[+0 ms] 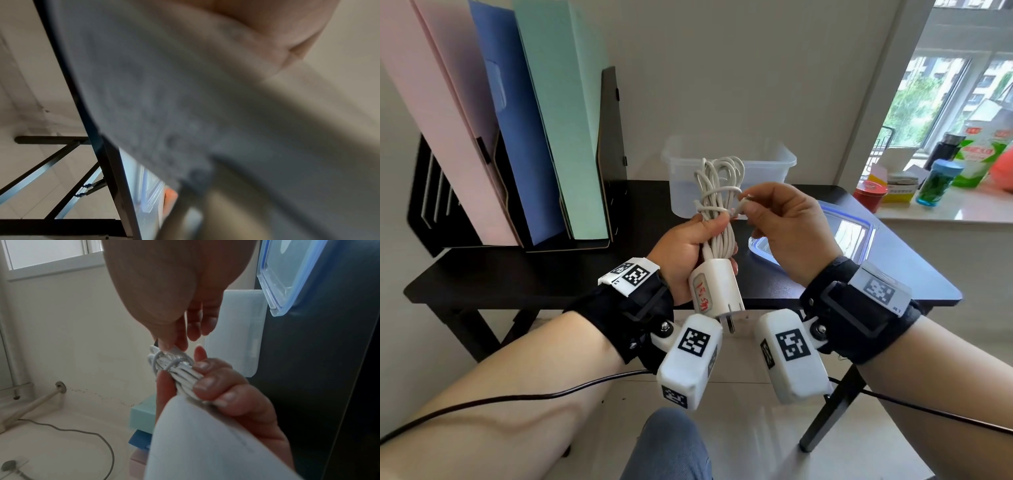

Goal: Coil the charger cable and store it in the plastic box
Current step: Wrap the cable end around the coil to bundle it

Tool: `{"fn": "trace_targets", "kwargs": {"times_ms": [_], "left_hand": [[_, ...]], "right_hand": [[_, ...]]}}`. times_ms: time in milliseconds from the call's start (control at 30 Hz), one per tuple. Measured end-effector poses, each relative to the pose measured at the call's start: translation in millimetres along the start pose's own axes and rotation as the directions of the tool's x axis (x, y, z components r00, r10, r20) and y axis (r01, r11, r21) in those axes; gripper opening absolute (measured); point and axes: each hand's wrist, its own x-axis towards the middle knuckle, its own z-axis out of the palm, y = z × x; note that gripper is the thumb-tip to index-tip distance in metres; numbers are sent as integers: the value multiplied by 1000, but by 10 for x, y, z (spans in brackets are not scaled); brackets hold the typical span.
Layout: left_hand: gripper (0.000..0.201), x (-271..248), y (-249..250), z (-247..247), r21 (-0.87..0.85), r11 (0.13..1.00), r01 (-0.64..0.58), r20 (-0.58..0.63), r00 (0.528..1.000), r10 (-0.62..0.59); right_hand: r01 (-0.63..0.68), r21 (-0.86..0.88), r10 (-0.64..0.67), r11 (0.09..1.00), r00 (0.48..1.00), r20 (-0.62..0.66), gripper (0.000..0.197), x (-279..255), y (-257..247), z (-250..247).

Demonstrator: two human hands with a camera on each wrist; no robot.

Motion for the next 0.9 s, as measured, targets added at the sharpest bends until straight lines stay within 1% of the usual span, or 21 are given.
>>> {"fn": "trace_targets", "kwargs": {"times_ms": [67, 167, 233, 367, 433, 567, 633, 700, 733, 767, 833, 900], "left_hand": [[15, 0, -10, 11, -34, 999, 23, -17, 1000, -24], [25, 17, -11, -1, -58, 997, 59, -33, 998, -61], [27, 21, -15, -15, -45, 997, 67, -33, 997, -68], [26, 17, -18, -27, 14, 998, 68, -21, 997, -68], [25, 11, -21, -32, 68, 996, 66, 7, 998, -66], [25, 5, -28, -52, 129, 989, 72, 68, 994, -81], [32, 8, -9, -56, 151, 988, 40, 94, 994, -55], [52, 8, 14, -49, 186, 982, 7, 120, 992, -29], [58, 9, 23, -44, 215, 977, -1, 118, 993, -25], [55, 10, 28, -40, 246, 969, -8, 106, 994, -19], [32, 6, 35, -36, 271, 963, 1, 68, 997, -20], [18, -8, 36, -26, 281, 959, 25, 38, 999, -37]], "right_hand": [[19, -66, -17, 998, 999, 33, 22, -13, 13, -9], [69, -159, -49, 985, 991, 126, 29, -32, 23, -25], [86, -189, -59, 978, 988, 146, 32, -25, 26, -46], [141, -241, -94, 960, 976, 197, 25, -9, -7, -88], [138, -244, -77, 960, 967, 244, 24, 4, -42, -108], [96, -183, -37, 978, 953, 300, 21, 37, -74, -126], [91, -158, -37, 983, 950, 311, 19, 40, -86, -119], [72, -131, -30, 989, 953, 303, 21, 43, -97, -113], [65, -128, -26, 990, 956, 292, 22, 44, -100, -108], [60, -129, -22, 990, 960, 279, 23, 41, -102, -100], [56, -135, -20, 989, 966, 257, 22, 28, -97, -78], [58, -165, -16, 985, 969, 248, 20, 13, -90, -69]]}}
